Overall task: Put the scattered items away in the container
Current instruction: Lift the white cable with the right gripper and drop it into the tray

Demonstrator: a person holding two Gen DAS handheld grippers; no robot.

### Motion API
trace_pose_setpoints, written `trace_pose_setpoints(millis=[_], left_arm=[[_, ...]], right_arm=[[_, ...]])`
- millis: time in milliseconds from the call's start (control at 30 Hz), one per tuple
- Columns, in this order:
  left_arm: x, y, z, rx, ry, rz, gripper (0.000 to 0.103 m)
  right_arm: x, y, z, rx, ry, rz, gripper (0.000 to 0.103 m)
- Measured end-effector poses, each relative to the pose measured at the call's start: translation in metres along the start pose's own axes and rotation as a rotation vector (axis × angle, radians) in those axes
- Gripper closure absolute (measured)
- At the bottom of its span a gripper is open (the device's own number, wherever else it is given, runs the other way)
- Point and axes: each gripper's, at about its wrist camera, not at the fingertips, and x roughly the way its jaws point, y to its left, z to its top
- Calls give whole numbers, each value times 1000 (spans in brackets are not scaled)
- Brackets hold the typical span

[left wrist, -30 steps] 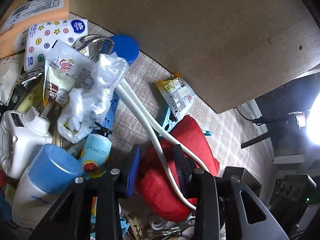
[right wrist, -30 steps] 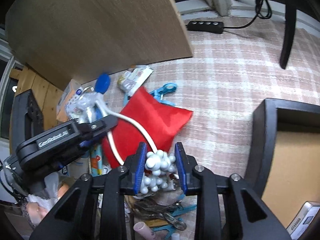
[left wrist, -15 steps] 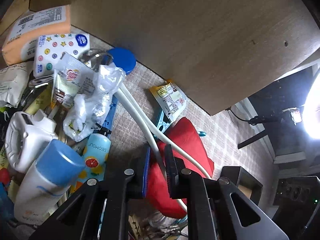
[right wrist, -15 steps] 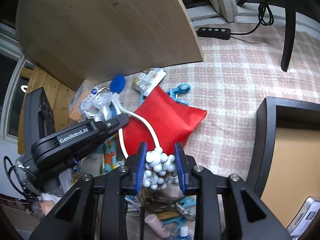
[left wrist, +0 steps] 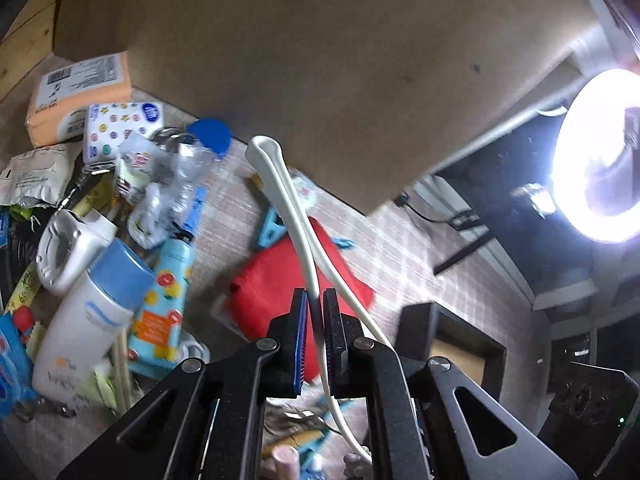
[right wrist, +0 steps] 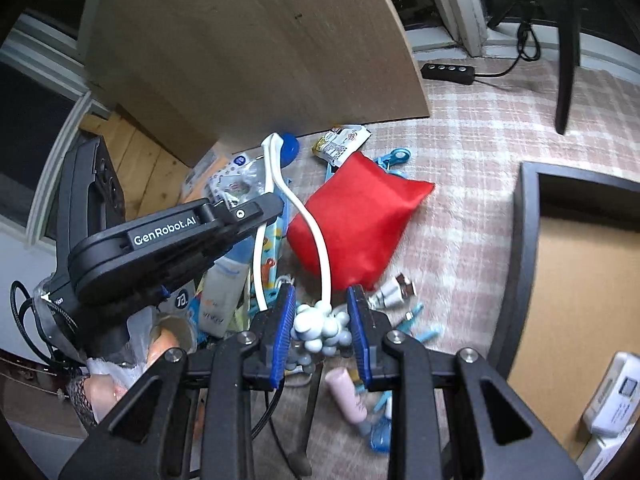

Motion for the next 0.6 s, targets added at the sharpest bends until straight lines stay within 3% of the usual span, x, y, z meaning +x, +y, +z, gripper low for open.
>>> trace_pose_setpoints(millis=[267, 600], left_arm=[[2, -69, -46, 160, 52, -47, 97], [26, -154, -124, 400, 177, -94, 95]], right_arm=[[-56, -24, -38, 25, -67, -40, 77], [-125, -81, -99, 107, -115, -160, 82]])
